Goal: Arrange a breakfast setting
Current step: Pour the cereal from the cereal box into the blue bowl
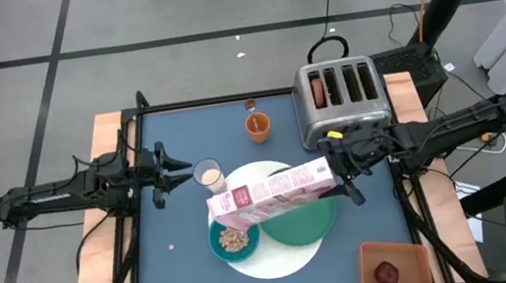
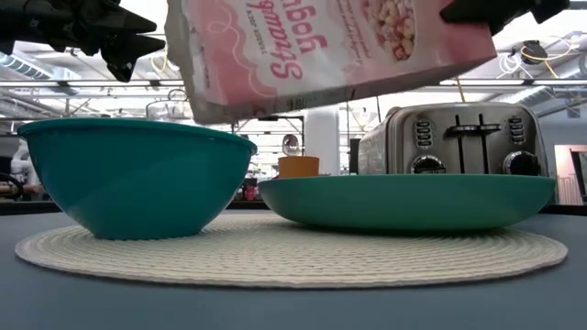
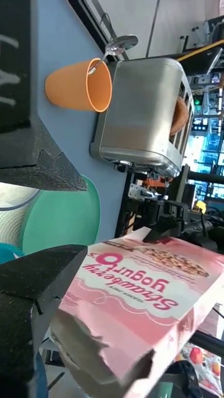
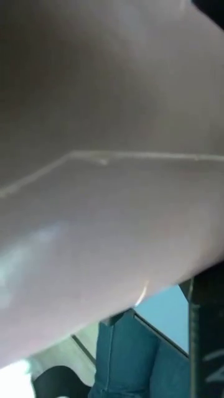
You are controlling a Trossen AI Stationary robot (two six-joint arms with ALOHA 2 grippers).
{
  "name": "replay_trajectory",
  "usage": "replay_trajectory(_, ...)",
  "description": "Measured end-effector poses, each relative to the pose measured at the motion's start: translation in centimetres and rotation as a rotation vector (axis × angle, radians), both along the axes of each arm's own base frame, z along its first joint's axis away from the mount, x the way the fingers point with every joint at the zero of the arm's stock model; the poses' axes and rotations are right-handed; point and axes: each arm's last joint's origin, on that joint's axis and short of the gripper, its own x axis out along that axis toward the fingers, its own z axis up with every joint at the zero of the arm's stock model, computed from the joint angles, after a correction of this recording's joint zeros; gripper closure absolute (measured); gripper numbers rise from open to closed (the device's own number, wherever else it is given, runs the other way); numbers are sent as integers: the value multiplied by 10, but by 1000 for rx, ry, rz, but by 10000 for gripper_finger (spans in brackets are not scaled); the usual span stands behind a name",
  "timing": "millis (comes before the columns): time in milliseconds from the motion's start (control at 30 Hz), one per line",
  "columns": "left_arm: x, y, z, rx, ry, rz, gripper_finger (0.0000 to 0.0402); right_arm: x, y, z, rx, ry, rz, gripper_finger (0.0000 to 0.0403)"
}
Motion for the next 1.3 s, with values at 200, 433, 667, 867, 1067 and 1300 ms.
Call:
replay_trajectory(200, 0, 0, 0, -3, 0, 0, 245, 1, 0, 2, -5, -21, 2, 190)
replay_trajectory(433, 0, 0, 0, -2, 0, 0, 245, 0, 0, 1, -2, -5, -1, 190)
replay_trajectory(667, 0, 0, 0, -2, 0, 0, 245, -1, 0, 1, -1, -6, -2, 190)
replay_trajectory(867, 0, 0, 0, 2, 0, 0, 245, -1, 0, -2, 5, 22, -2, 190)
replay_trajectory(1067, 0, 0, 0, 2, 0, 0, 245, 1, 0, 3, 11, -29, 11, 190)
replay_trajectory(1300, 0, 0, 0, 2, 0, 0, 245, 0, 1, 0, 11, 5, 23, 190)
